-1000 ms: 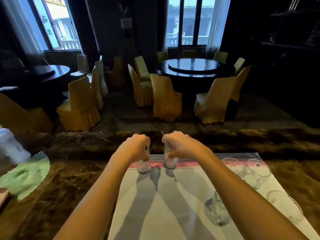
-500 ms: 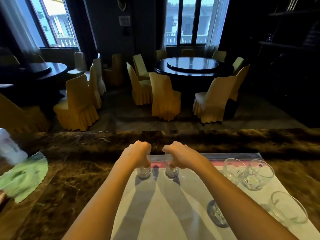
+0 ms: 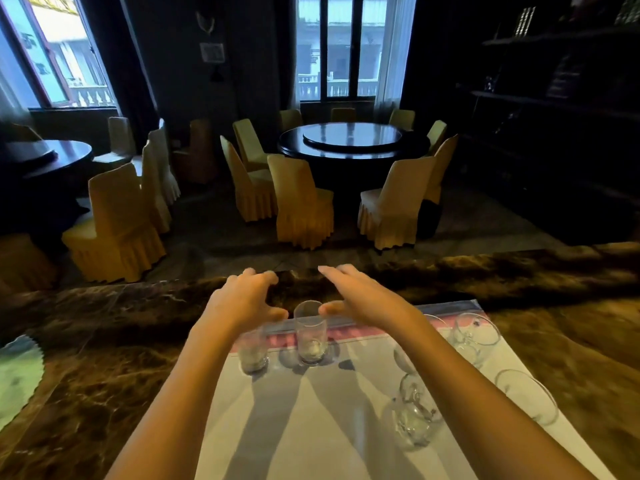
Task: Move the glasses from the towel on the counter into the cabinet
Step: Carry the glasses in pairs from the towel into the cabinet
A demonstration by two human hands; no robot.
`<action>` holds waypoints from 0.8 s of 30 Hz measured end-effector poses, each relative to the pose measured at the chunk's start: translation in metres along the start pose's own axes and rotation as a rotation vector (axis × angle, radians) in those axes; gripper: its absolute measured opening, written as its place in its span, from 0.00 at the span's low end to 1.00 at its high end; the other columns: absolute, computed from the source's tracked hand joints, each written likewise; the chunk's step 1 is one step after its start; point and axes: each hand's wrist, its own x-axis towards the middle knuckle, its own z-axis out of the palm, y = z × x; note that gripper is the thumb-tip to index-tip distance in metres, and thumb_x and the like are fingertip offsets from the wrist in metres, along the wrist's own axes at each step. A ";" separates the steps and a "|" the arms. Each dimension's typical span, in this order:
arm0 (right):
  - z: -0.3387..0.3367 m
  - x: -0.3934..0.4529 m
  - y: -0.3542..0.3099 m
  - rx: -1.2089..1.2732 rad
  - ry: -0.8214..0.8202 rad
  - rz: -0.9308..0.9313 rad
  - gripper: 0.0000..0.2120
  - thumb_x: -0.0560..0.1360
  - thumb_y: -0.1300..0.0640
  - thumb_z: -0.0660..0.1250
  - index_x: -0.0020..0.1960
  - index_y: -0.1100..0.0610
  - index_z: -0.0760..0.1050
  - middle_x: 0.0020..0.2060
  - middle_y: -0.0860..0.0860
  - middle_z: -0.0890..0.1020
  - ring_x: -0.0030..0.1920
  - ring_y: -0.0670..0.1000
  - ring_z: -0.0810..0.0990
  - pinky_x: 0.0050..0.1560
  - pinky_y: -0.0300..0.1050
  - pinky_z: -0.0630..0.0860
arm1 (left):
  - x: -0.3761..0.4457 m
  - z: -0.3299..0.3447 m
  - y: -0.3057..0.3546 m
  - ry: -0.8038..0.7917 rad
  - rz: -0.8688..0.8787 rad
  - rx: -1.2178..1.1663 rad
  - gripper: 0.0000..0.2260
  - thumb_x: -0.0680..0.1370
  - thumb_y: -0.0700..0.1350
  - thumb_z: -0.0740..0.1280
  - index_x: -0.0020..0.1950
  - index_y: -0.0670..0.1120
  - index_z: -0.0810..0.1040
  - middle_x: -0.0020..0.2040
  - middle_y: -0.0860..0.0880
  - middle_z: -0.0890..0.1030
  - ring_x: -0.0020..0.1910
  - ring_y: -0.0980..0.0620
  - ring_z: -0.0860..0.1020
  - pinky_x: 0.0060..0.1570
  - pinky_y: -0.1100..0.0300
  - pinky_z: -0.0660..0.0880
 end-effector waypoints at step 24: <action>-0.014 -0.203 0.172 -0.094 0.024 0.476 0.36 0.73 0.46 0.72 0.75 0.42 0.58 0.74 0.50 0.64 0.68 0.55 0.70 0.60 0.49 0.76 | -0.012 0.108 0.237 -0.124 0.363 -0.119 0.32 0.76 0.61 0.68 0.76 0.58 0.60 0.77 0.48 0.63 0.70 0.42 0.69 0.64 0.48 0.73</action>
